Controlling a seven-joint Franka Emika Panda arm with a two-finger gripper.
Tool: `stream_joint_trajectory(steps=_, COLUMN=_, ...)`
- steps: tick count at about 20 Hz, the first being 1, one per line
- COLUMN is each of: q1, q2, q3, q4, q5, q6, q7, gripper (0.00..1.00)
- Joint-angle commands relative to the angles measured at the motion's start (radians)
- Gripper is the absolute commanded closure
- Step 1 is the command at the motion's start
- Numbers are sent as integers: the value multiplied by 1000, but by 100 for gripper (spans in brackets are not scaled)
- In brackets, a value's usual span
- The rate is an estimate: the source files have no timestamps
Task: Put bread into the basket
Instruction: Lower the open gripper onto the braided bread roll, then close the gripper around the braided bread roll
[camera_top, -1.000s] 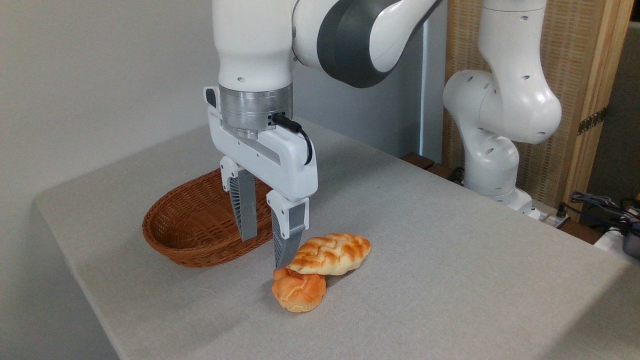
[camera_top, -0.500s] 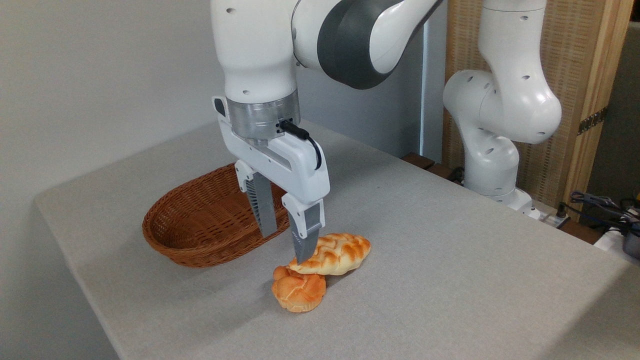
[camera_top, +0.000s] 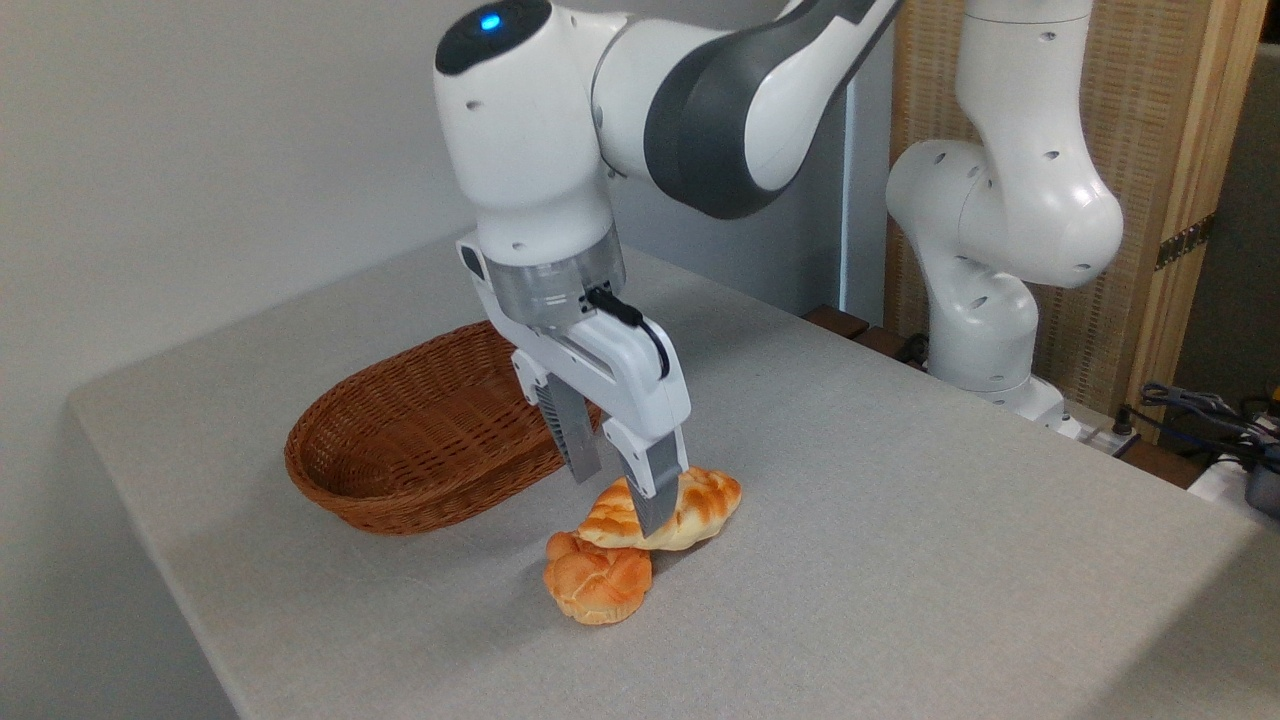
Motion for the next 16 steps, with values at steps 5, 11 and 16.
stream_joint_trajectory(steps=5, q1=-5, q2=7, q3=9, q4=-57, q5=1, q6=-10, q7=35, gripper=0)
stream_joint_trajectory(steps=11, q1=-5, q2=10, q3=9, q4=-62, q5=1, q6=-10, q7=56, gripper=10)
stream_joint_trajectory(steps=16, q1=-5, q2=12, q3=9, q4=-60, q5=1, q6=-11, q7=67, gripper=56)
